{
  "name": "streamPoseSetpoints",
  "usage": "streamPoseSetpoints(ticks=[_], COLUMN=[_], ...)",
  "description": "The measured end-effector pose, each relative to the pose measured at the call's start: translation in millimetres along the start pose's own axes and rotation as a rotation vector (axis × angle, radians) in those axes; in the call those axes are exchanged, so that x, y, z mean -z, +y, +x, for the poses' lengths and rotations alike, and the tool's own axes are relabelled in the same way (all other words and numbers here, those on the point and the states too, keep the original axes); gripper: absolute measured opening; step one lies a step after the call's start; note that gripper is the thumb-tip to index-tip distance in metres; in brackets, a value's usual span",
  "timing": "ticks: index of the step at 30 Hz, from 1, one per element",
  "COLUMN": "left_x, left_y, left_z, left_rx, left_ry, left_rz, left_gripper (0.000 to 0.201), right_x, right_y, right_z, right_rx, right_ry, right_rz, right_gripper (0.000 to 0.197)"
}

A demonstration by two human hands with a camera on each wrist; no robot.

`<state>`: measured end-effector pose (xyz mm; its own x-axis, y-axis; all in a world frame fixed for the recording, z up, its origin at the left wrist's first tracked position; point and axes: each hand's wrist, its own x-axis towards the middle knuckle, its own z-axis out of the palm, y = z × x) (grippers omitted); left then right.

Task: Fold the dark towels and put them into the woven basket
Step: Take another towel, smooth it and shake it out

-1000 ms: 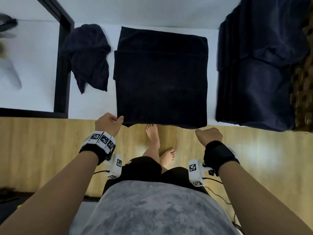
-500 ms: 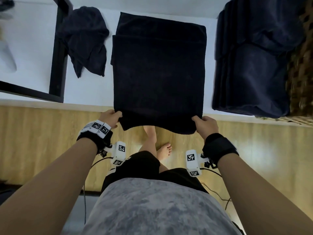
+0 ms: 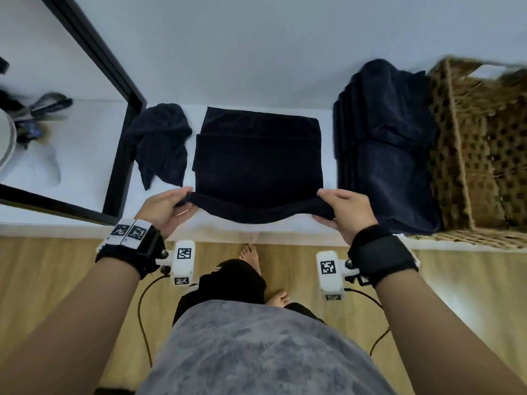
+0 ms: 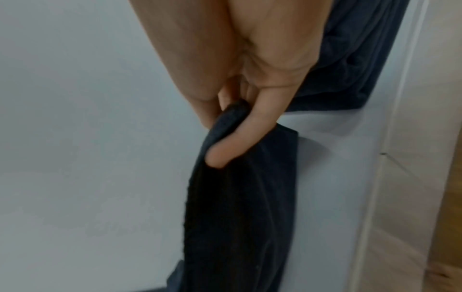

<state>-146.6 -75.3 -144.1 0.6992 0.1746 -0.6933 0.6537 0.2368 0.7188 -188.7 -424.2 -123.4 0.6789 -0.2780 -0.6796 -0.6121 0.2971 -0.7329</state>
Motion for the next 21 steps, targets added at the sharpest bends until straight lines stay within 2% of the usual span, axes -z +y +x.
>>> streamPoseSetpoints(ticks=[1,4,6,8,11,12,13,15,16,18,21], left_x=[-3.2,-12.6,-17.5,-21.5,-32.5,-37.1,-42.3,-53.3,-58.8,-68.8,-80.7], left_y=[8.7,29.2,39.7,50.0,66.6,73.0,79.4,91.7,97.5,107.7,118.7], left_z=[4.4,18.5,30.5,44.6,71.4,81.5,93.0,117.1,128.9,153.3,184.5], left_rx=[0.021,0.023,0.005,-0.026,-0.034,-0.035,-0.042,-0.063,-0.09,-0.186,-0.351], left_ry=[-0.051,-0.141,-0.137,-0.11,-0.043,-0.027,-0.015,0.012,0.035,0.132,0.228], left_rz=[-0.056,-0.083,-0.049,-0.038,-0.045,-0.057,-0.058,-0.014,0.028,0.194,0.566], left_gripper=[0.034,0.062,0.063,0.051,0.027,0.025,0.031,0.04,0.036,0.024,0.028], right_x=[-1.8,-7.3,-12.3,-18.2,-26.6,-30.5,-35.7,-48.3,-54.1,-64.6,-75.7], right_y=[-9.4,-34.1,-47.3,-58.3,-75.5,-80.1,-84.9,-94.6,-98.9,-106.3,-109.6], right_z=[4.7,20.0,31.2,42.4,61.8,69.8,79.0,101.0,113.8,137.6,169.0], right_rx=[-0.016,-0.07,-0.095,-0.096,-0.087,-0.083,-0.071,-0.052,-0.052,-0.06,-0.066], right_ry=[-0.018,-0.062,-0.08,-0.087,-0.03,-0.003,0.028,0.109,0.15,0.225,0.306], right_rz=[0.052,0.182,0.195,0.195,0.209,0.2,0.185,0.153,0.125,0.02,-0.201], right_gripper=[0.01,0.037,0.053,0.062,0.052,0.043,0.036,0.032,0.032,0.029,0.023])
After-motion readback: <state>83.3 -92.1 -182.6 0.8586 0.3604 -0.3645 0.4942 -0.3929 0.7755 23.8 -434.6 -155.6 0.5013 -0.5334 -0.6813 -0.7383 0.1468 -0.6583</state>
